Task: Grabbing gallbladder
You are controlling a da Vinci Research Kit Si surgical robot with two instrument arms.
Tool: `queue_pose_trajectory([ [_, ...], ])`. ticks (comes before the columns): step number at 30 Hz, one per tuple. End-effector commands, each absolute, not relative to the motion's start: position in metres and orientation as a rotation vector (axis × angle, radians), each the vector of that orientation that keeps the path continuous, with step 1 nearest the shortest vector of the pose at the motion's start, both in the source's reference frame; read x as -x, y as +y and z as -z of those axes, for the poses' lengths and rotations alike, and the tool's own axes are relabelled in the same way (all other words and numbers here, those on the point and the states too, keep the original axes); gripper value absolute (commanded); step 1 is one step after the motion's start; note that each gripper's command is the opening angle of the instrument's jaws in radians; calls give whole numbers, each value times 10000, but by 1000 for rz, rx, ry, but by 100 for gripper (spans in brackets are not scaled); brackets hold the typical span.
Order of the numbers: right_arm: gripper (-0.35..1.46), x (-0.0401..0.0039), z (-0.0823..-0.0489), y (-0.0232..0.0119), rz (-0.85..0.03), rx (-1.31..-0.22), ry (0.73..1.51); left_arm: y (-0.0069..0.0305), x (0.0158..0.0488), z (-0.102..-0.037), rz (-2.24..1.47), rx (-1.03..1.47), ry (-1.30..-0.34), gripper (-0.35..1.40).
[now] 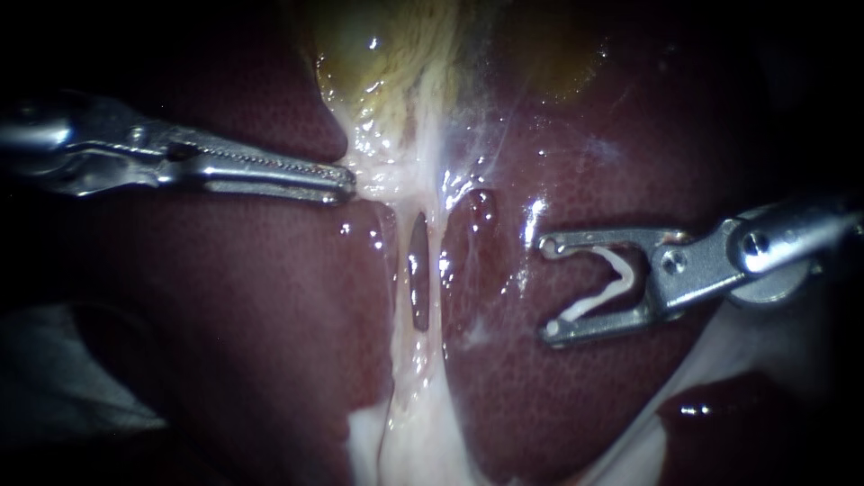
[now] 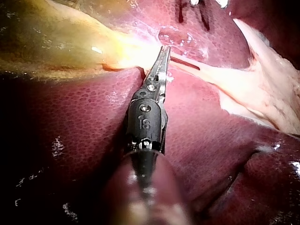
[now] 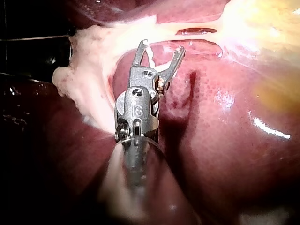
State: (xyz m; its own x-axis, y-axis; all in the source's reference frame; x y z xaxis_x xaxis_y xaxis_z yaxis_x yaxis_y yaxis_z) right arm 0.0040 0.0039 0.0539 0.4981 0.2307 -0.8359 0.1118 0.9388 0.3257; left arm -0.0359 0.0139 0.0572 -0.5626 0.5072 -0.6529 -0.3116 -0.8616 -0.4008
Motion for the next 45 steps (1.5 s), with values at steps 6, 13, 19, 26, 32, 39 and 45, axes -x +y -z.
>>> queue_pose_trajectory([
  [6, 46, -40, -539, 39, -74, -361, 1053, 138, 359, -570, -2402, 1115, -330, -35],
  [13, 46, -40, -539, 38, -74, -361, 1053, 131, 362, -560, -2344, 1198, -314, 29],
  [19, 46, -40, -539, 38, -74, -361, 1053, 130, 365, -560, -2342, 1208, -305, 52],
  [26, 46, -39, -538, 38, -73, -361, 1054, 129, 367, -579, -2340, 1205, -298, 64],
  [32, 46, -39, -538, 38, -73, -361, 1054, 125, 381, -605, -2319, 1198, -307, 64],
  [39, 46, -40, -539, 38, -73, -361, 1054, 122, 384, -636, -2304, 1174, -318, 62],
  [45, 46, -40, -538, 38, -73, -361, 1054, 124, 381, -650, -2297, 1150, -331, 57],
])
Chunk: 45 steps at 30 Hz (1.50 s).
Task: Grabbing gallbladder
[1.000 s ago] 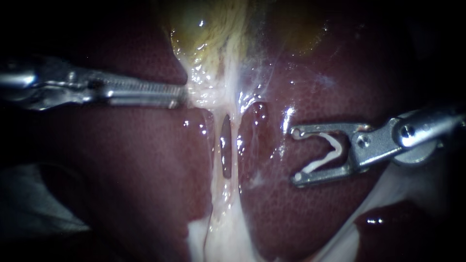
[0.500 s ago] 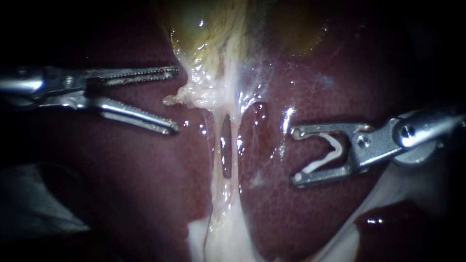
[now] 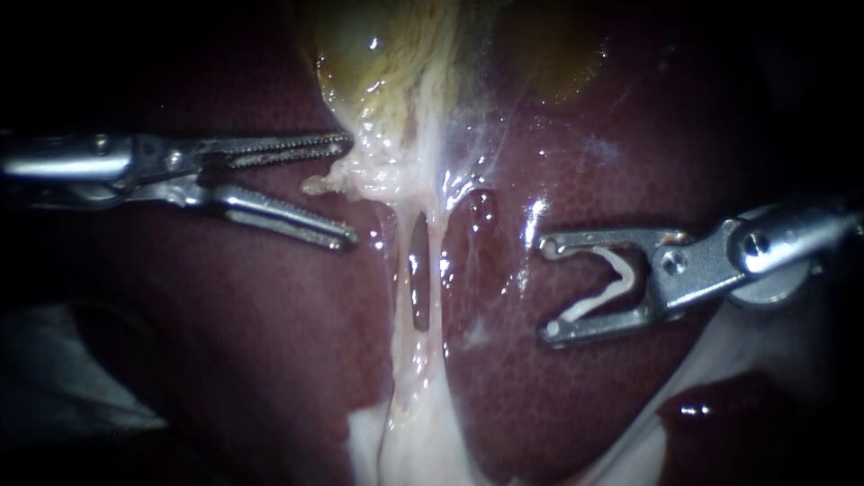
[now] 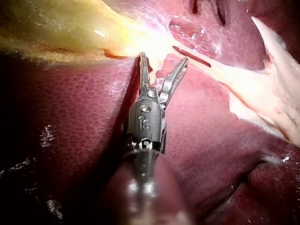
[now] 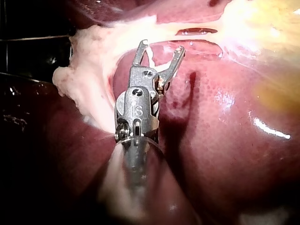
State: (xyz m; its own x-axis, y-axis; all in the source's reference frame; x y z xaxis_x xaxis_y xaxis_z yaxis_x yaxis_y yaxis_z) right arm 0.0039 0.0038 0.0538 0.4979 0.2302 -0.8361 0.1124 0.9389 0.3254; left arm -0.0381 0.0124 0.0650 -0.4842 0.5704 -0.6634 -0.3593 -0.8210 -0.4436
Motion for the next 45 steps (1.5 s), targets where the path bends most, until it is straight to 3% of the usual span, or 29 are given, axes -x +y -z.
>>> queue_pose_trajectory([
  [1, 46, -40, -538, 38, -73, -361, 1054, 124, 381, -651, -2292, 1148, -333, 57],
  [8, 46, -40, -538, 38, -73, -361, 1054, 120, 383, -657, -2275, 1114, -351, 47],
  [15, 46, -40, -538, 38, -73, -361, 1054, 119, 383, -660, -2257, 1102, -361, 26],
  [26, 46, -40, -537, 37, -73, -361, 1054, 122, 379, -657, -2241, 1096, -374, -33],
  [45, 46, -39, -538, 37, -73, -361, 1053, 132, 362, -586, -2196, 1090, -458, -35],
])
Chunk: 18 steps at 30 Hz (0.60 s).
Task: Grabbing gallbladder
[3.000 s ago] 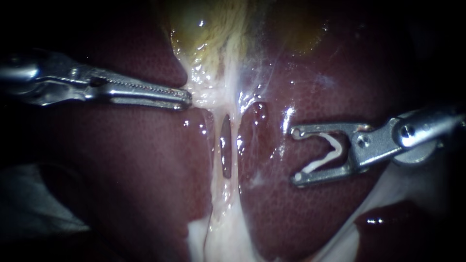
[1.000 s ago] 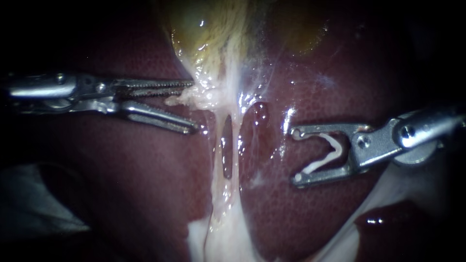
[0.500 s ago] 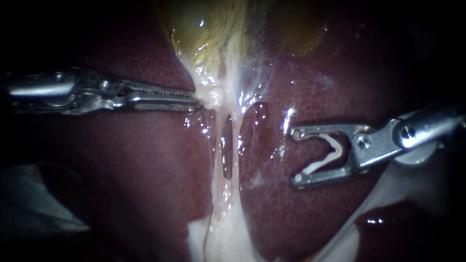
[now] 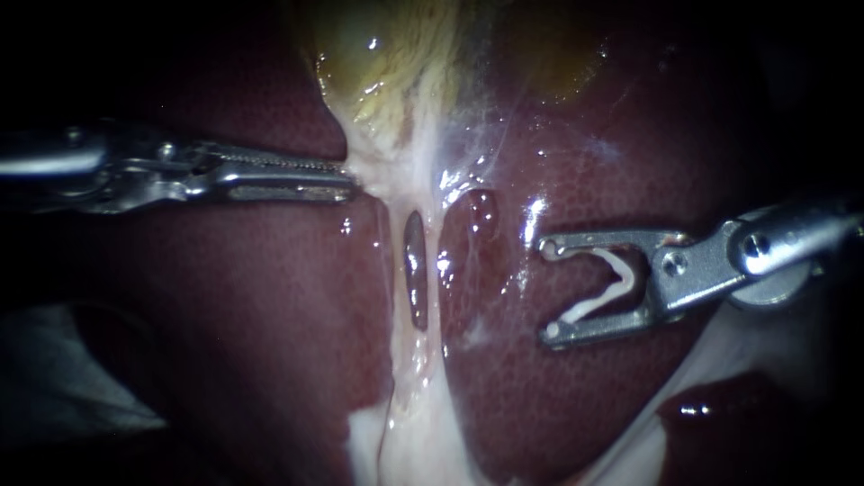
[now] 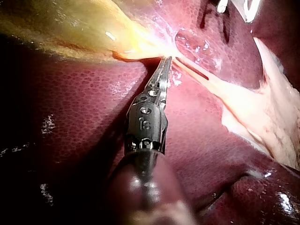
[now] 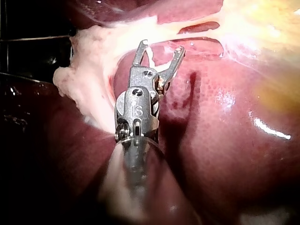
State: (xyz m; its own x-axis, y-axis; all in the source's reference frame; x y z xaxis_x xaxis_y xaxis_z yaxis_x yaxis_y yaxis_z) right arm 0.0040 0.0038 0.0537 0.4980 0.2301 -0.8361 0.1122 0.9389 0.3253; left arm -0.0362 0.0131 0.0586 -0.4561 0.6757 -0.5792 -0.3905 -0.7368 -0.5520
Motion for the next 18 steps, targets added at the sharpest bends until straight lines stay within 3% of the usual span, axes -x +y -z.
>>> queue_pose_trajectory([
  [1, 46, -39, -538, 38, -74, -361, 1053, 136, 358, -580, -2188, 1100, -462, -35],
  [8, 46, -39, -537, 37, -73, -361, 1054, 156, 334, -561, -2165, 1111, -445, -35],
  [18, 46, -39, -537, 37, -73, -361, 1054, 157, 331, -559, -2163, 1112, -442, -35],
])
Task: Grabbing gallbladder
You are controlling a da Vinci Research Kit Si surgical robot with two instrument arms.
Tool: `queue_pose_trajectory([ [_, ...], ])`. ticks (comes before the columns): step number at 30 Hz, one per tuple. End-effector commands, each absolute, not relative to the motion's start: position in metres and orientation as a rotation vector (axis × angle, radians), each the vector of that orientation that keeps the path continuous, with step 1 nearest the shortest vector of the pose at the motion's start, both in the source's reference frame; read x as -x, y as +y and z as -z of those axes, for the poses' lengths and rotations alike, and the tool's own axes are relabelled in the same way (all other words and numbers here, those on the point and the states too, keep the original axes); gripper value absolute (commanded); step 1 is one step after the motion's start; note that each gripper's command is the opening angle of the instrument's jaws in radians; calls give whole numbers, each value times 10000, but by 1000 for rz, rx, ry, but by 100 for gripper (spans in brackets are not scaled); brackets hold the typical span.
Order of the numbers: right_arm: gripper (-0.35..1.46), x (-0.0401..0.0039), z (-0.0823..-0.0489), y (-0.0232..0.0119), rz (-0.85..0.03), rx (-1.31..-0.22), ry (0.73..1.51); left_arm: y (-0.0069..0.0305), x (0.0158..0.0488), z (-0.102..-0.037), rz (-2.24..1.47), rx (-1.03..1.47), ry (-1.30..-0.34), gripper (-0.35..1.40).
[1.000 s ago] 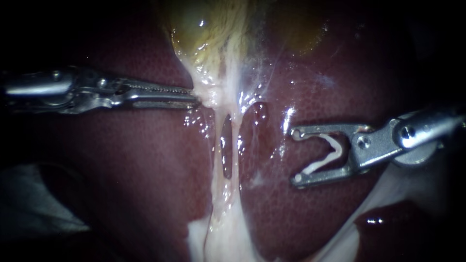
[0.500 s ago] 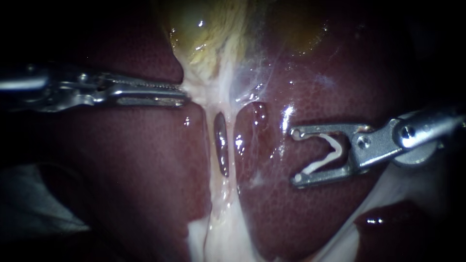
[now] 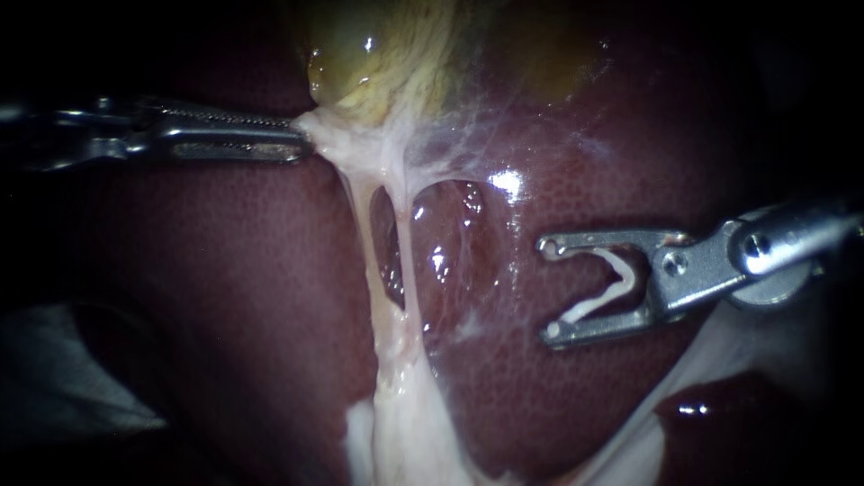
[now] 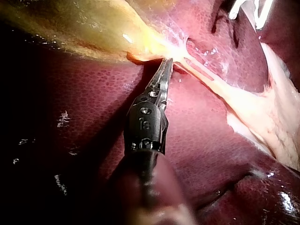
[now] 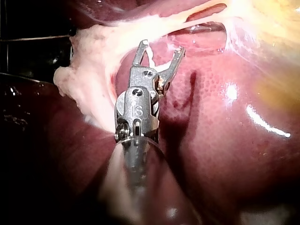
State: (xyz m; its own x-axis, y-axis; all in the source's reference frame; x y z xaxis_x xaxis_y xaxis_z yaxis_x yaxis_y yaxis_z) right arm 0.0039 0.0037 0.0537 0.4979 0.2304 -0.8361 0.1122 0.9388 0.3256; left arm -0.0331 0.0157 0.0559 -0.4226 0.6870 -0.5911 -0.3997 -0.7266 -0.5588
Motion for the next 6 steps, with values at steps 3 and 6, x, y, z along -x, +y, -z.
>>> queue_pose_trajectory([
  [3, 46, -39, -537, 37, -73, -361, 1054, 157, 331, -560, -2163, 1112, -442, -35],
  [6, 46, -39, -537, 37, -73, -361, 1054, 156, 332, -560, -2163, 1112, -440, -35],
])
